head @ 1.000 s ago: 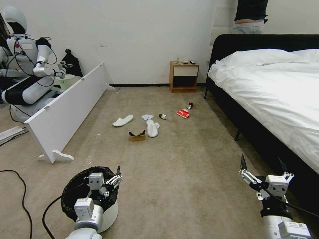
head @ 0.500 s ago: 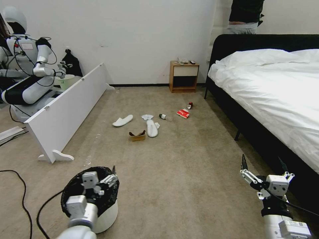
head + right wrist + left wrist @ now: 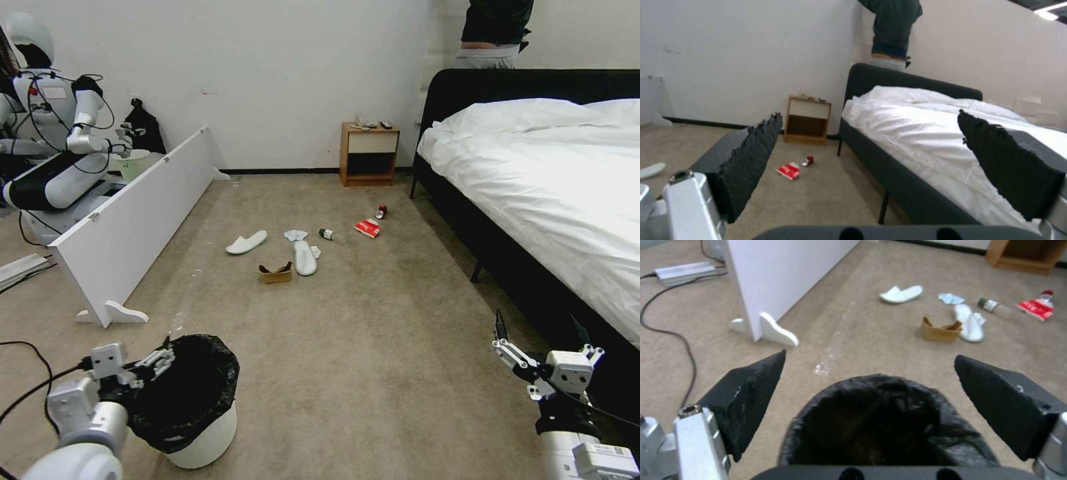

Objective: Pick up the trash bin, then pick up the garbage from the floor and place it into the trash bin.

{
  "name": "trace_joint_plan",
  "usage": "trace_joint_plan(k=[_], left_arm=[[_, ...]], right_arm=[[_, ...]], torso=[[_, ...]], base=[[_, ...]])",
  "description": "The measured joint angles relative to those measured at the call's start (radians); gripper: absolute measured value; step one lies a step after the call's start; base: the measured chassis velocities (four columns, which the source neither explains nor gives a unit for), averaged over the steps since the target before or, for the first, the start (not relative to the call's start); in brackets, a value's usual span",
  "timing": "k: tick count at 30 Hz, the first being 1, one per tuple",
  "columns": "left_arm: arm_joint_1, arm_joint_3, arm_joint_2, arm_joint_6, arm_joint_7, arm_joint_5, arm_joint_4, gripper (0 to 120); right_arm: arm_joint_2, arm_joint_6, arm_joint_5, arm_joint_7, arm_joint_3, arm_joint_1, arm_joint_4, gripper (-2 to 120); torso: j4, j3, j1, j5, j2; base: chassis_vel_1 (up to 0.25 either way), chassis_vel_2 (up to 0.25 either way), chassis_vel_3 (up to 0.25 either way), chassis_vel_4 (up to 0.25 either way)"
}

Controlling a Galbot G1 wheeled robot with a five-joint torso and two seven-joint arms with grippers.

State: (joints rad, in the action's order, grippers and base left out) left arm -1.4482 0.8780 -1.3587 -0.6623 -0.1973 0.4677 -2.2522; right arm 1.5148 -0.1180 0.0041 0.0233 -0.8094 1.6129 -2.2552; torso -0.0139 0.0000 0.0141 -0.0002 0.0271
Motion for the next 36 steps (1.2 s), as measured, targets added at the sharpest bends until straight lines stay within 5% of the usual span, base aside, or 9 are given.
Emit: trace_joint_plan(k=[5, 14, 36], left_arm=[[-0.005, 0.022, 0.055, -0.024, -0.028, 0.055, 0.012, 100], [-0.01, 0.039, 0.092, -0.05, -0.054, 0.094, 0.023, 100], [-0.016, -0.001, 0.115, -0.074, -0.075, 0.112, 0.198, 100]], right_arm=[[0.0, 0.0, 0.0, 0.001, 0.001, 0.0, 0.001, 100], [0.0, 0.0, 0.001, 0.002, 0.0, 0.002, 0.001, 100], [0.014, -0.002, 0.0, 0.004, 0.0, -0.004, 0.007, 100]], torso=[[0.0, 0.0, 0.0, 0.0, 0.0], [0.0, 0.0, 0.0, 0.0001, 0.0], [0.0, 0.0, 0.0, 0.0002, 0.0]], base=[[0.0, 0.0, 0.0, 0.0], [0.0, 0.0, 0.0, 0.0], [0.0, 0.0, 0.0, 0.0]])
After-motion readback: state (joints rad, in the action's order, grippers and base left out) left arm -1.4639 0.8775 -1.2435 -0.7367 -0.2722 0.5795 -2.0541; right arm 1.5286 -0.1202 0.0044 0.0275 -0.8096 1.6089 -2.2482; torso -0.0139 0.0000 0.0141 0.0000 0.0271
